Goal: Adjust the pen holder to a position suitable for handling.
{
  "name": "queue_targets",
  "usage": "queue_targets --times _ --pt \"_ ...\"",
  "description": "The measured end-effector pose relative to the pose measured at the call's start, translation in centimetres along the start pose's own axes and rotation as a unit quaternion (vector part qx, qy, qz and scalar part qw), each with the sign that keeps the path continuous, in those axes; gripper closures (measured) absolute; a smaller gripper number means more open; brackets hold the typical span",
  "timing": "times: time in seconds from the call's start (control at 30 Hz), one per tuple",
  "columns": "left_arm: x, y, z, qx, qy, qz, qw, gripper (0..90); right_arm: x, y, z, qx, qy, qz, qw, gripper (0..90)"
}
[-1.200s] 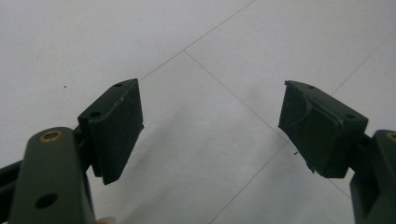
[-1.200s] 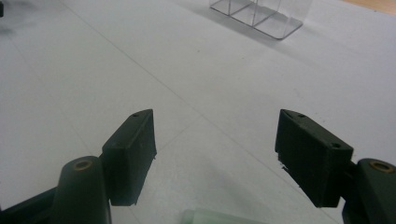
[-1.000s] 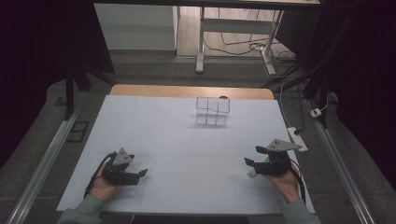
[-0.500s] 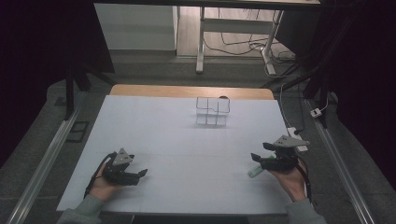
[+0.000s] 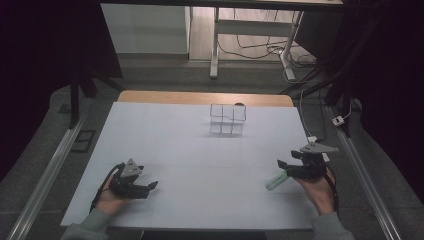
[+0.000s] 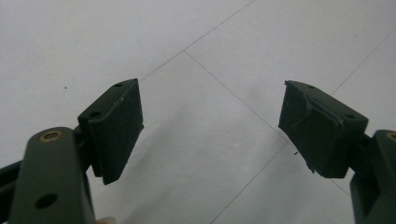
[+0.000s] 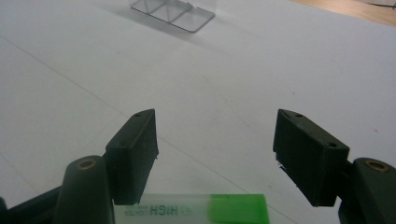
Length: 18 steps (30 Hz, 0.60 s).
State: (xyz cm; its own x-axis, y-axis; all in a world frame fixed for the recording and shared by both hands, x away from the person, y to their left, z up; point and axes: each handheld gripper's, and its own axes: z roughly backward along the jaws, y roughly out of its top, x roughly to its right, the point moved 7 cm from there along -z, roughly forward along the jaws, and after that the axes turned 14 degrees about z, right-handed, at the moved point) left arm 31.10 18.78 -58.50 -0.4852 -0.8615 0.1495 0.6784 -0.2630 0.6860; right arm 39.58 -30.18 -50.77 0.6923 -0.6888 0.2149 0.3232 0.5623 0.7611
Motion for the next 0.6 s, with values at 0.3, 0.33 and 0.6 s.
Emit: queue_targets --times 0.3,0.33,0.6 --pt "0.0 0.0 0.0 -0.002 0.000 -0.001 1.0000 21.6 2.0 -1.3 0.0 -0.024 -0.019 -0.027 0.9992 38.3" --pt "0.0 0.0 0.0 -0.002 0.000 -0.001 1.0000 21.6 2.1 -1.6 0.0 -0.032 -0.021 -0.029 0.9989 40.1" --pt "0.0 -0.1 0.0 -0.002 0.000 -0.003 1.0000 21.6 2.9 -2.7 -0.3 -0.062 -0.021 -0.037 0.9972 61.5"
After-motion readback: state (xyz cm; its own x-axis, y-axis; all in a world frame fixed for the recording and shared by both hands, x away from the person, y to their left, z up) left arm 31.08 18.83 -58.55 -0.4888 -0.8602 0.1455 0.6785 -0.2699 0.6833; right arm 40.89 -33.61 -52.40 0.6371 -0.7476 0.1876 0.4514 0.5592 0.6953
